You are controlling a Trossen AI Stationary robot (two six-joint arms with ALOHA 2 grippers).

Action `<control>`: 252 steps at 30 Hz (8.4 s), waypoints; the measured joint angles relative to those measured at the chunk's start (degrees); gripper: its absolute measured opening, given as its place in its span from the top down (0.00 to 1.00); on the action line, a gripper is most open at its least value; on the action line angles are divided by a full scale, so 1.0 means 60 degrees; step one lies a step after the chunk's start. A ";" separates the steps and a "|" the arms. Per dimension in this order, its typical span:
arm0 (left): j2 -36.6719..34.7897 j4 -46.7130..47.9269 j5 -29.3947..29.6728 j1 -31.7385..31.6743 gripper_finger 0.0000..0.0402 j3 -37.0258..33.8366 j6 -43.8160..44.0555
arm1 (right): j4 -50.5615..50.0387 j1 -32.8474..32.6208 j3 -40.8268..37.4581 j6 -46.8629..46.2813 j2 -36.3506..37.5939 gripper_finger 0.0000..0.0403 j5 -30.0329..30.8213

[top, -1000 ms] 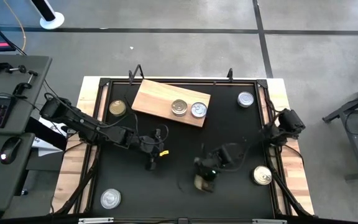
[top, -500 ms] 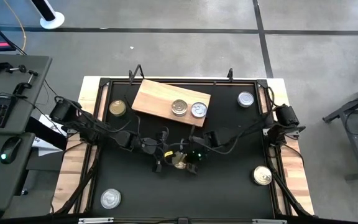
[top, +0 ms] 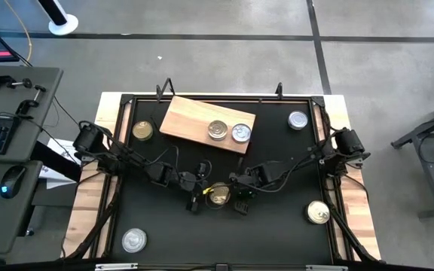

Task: Stack canned seafood by type on shelf
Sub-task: Put the bottom right green tuna can on the shelf, then stack the top left green tuna can on top of the other green tuna can on the shelf

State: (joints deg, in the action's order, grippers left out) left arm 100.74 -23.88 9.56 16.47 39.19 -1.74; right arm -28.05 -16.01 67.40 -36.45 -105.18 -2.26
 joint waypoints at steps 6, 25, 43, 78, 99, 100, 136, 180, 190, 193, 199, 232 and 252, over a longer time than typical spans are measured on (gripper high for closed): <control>0.0387 -0.0338 0.0021 0.0000 1.00 0.0030 0.0000 | 0.0765 0.0080 -0.0007 -0.0100 -0.0490 1.00 -0.0096; 0.0415 0.0012 0.0039 0.0082 1.00 -0.0015 0.0017 | 0.0614 0.0113 0.1474 0.0930 -0.0333 1.00 0.0155; -0.1151 0.3528 0.0825 0.0098 1.00 -0.0039 0.1285 | -0.2073 0.0977 0.4224 0.2932 -0.0362 0.99 0.0293; -0.5470 0.3782 0.1048 -0.1020 1.00 -0.2633 0.1821 | -0.1830 0.0723 0.4382 -0.3381 -0.2401 0.28 0.1876; -0.9122 0.7109 0.1510 -0.1430 1.00 -0.1424 0.1984 | -0.3734 0.2125 0.7783 0.0242 -0.2402 0.71 0.1746; -0.9395 0.7214 0.1512 -0.1428 1.00 -0.1420 0.2153 | -0.3913 0.2353 0.8192 0.0491 -0.2400 0.71 0.1922; -1.0277 0.6440 0.2445 -0.0678 1.00 -0.1387 0.3389 | 0.0191 0.6547 0.7558 -0.0851 -0.4074 0.71 -0.2665; -0.8488 1.4837 0.3765 -0.2241 1.00 0.1834 0.9417 | -0.4597 0.6713 1.0525 0.5524 -0.3047 0.81 0.0682; -0.7142 1.5364 0.5409 -0.1714 1.00 -0.0707 1.5761 | -0.4546 0.6689 0.6904 0.5274 0.0817 0.99 0.1125; -0.6612 1.5024 0.6023 -0.2053 1.00 -0.0805 1.6028 | -0.3828 0.6673 0.6117 0.4585 0.1752 0.99 0.1125; -0.5298 1.4451 0.6963 -0.2785 1.00 -0.1199 1.7103 | -0.3253 0.6634 0.5242 0.3857 0.2838 1.00 0.1100; -0.3449 1.1025 0.6615 -0.2960 1.00 -0.2555 1.5711 | -0.3249 0.6146 0.5143 0.3542 0.2955 1.00 0.0881; -0.3296 0.7848 0.4970 0.1109 1.00 -0.1195 1.4742 | -0.3861 0.5519 0.4962 0.3830 0.2951 1.00 -0.0873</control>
State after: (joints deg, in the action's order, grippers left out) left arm 80.97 23.21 39.38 23.13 32.03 86.71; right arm -51.22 17.10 97.17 -13.47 -87.47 -7.50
